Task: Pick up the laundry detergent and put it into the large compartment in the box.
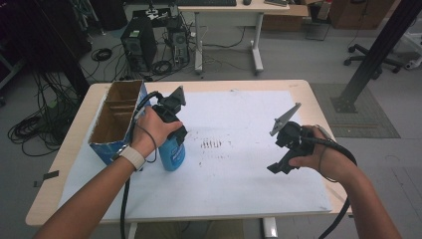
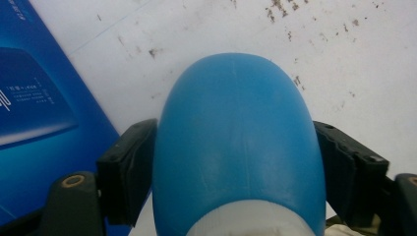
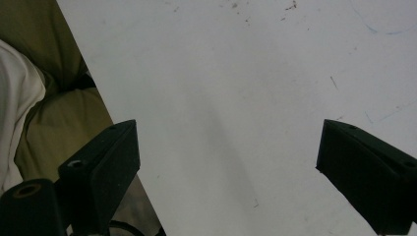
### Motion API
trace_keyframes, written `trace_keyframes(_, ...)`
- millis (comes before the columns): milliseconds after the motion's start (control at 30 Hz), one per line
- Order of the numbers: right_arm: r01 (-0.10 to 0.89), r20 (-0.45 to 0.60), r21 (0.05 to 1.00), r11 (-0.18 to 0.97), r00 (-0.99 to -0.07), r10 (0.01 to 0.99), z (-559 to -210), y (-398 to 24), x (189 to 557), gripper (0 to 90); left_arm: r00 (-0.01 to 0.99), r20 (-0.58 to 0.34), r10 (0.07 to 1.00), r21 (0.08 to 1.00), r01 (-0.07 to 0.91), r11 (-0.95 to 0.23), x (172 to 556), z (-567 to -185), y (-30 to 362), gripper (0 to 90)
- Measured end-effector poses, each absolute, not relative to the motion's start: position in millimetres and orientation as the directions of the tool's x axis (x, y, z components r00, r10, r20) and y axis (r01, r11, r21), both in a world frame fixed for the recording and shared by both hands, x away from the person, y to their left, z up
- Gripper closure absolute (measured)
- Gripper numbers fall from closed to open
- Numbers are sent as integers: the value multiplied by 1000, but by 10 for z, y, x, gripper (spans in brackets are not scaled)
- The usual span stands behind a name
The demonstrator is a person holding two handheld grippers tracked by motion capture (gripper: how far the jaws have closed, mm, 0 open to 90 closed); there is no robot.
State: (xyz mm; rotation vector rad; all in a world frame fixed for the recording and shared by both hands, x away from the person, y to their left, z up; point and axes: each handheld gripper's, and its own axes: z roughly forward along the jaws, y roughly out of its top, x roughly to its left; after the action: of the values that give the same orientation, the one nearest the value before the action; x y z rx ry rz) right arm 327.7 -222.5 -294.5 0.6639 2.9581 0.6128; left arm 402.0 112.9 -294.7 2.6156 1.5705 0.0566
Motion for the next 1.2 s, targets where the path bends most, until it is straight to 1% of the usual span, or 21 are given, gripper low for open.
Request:
trace_keyframes(333,404,40,393,826,-905,423,-2954,-2236,3273,92,478,-14,878,96,875,-474,4020,-2961,1131,366)
trace_keyframes(567,403,39,394,826,-905,423,-2948,-2239,3266,92,485,-9,874,74,872,-483,4034,-2956,1126,372)
trace_keyframes(933,406,37,394,825,-904,427,-2940,-2251,3256,92,492,-17,870,65,869,-490,4041,-2932,1132,372)
trace_keyframes(1200,406,34,396,823,-903,429,-2930,-2255,3246,92,495,-21,869,89,867,-491,4030,-2771,1149,372)
